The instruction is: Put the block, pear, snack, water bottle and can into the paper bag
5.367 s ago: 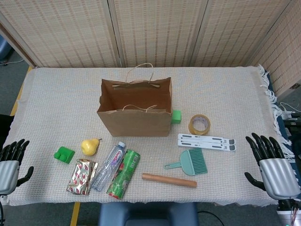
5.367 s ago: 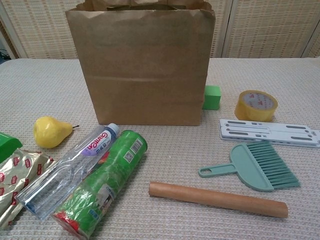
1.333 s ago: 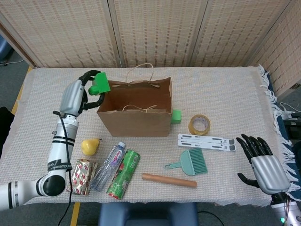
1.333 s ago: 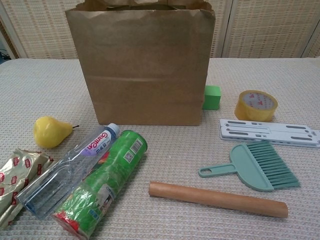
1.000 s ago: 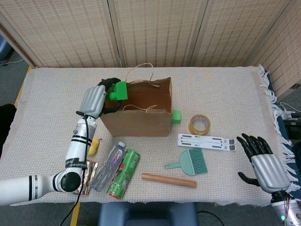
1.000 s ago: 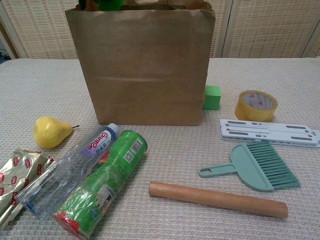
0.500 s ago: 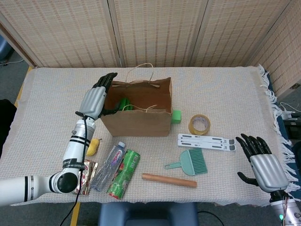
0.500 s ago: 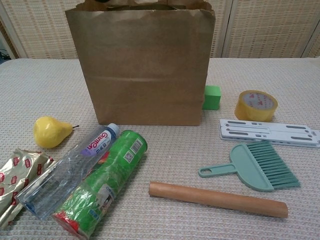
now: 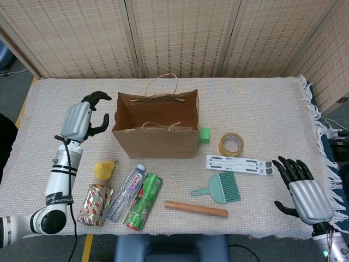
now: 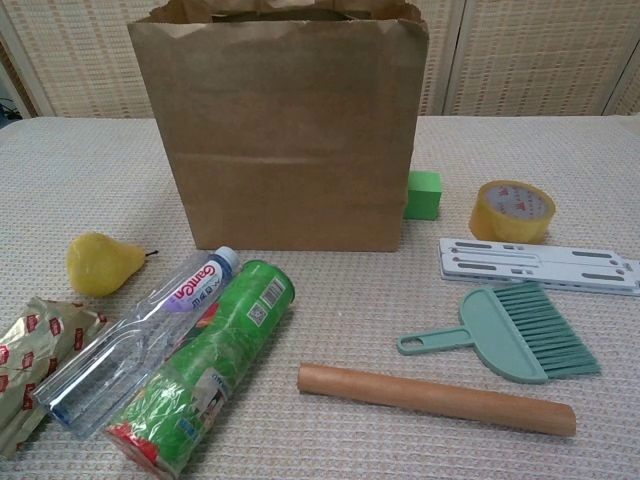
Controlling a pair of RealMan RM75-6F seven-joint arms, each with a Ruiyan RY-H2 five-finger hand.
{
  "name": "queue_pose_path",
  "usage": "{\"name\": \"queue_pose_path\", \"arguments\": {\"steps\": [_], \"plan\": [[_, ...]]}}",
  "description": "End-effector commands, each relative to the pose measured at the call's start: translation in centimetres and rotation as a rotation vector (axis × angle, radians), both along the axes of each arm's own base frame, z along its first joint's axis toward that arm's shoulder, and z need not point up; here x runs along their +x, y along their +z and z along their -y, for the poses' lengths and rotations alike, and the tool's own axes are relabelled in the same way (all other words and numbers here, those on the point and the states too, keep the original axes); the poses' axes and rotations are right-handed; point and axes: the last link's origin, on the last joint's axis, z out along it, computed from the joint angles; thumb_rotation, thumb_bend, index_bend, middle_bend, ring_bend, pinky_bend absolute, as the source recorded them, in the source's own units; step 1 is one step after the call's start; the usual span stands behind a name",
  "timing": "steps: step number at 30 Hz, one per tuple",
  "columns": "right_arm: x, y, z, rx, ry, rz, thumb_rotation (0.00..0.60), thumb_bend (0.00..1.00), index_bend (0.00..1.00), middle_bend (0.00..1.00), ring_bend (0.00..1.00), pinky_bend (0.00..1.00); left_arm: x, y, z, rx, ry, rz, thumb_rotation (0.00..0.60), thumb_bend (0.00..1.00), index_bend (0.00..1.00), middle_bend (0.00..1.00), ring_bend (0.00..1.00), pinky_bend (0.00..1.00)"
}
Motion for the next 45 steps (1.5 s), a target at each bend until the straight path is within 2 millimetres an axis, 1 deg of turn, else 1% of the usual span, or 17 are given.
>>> {"name": "queue_pose_path", "arguments": {"steps": [1,3,4,6,8,11,13,16,18,22,32,37,39,45], "plan": [[0.0,0.0,0.0,0.002,0.000,0.003,0.600,0.10,0.00,0.00,0.00,0.00,-4.0,2.0,1.8,0.021,0.049,-0.015,0.600,0.53,0.29,0.25,0.25,0.40],[0.1,-0.1,-0.1,0.006,0.001,0.004,0.600,0.10,0.00,0.00,0.00,0.00,-5.7,2.2,2.8,-0.005,0.060,-0.042,0.600,0.53,0.29,0.28,0.27,0.41],[0.1,-0.2,-0.1,0.010,0.001,0.004,0.600,0.10,0.00,0.00,0.00,0.00,-6.9,2.3,3.6,-0.030,0.063,-0.069,0.600,0.53,0.29,0.28,0.27,0.41],[0.1,-0.3,-0.1,0.015,0.001,0.005,0.600,0.09,0.00,0.00,0.00,0.00,-8.6,2.1,4.9,-0.075,0.060,-0.118,0.600,0.48,0.29,0.27,0.27,0.41],[0.2,-0.4,-0.1,0.021,0.001,0.005,0.600,0.10,0.00,0.00,0.00,0.00,-10.3,1.6,6.2,-0.122,0.053,-0.168,0.600,0.44,0.28,0.27,0.27,0.40],[0.3,-0.6,-0.2,0.028,0.005,0.002,0.600,0.10,0.00,0.00,0.00,0.00,-12.2,0.3,7.9,-0.184,0.027,-0.231,0.600,0.42,0.25,0.26,0.25,0.40],[0.3,-0.7,-0.3,0.031,0.007,0.000,0.600,0.10,0.00,0.00,0.00,0.00,-13.3,-0.7,8.9,-0.232,0.003,-0.295,0.600,0.41,0.21,0.23,0.21,0.37],[0.5,-0.9,-0.3,0.037,0.012,-0.003,0.600,0.10,0.00,0.00,0.00,0.00,-14.3,-2.3,10.1,-0.305,-0.034,-0.379,0.600,0.38,0.11,0.11,0.10,0.26],[0.5,-1.0,-0.3,0.040,0.015,-0.004,0.600,0.10,0.00,0.00,0.00,0.00,-14.4,-3.2,10.6,-0.326,-0.055,-0.389,0.600,0.37,0.06,0.04,0.05,0.22],[0.5,-1.2,-0.2,0.045,0.014,-0.008,0.600,0.10,0.00,0.00,0.00,0.00,-14.2,-5.1,10.8,-0.359,-0.086,-0.392,0.600,0.37,0.04,0.01,0.02,0.20],[0.3,-1.3,-0.1,0.046,0.003,-0.015,0.600,0.10,0.00,0.00,0.00,0.00,-12.5,-8.8,9.2,-0.423,-0.096,-0.399,0.600,0.37,0.02,0.00,0.01,0.20],[0.1,-1.2,-0.1,0.043,-0.007,-0.015,0.600,0.10,0.00,0.00,0.00,0.00,-12.0,-10.6,8.8,-0.459,-0.091,-0.415,0.600,0.36,0.00,0.00,0.00,0.17],[0.0,-1.2,-0.1,0.045,-0.011,-0.015,0.600,0.10,0.00,0.00,0.00,0.00,-11.8,-11.2,8.4,-0.460,-0.092,-0.417,0.600,0.36,0.00,0.00,0.00,0.15],[-0.2,-1.2,0.0,0.051,-0.025,-0.016,0.600,0.10,0.00,0.00,0.00,0.00,-10.9,-12.9,7.2,-0.460,-0.101,-0.433,0.600,0.35,0.00,0.00,0.00,0.14]]}}
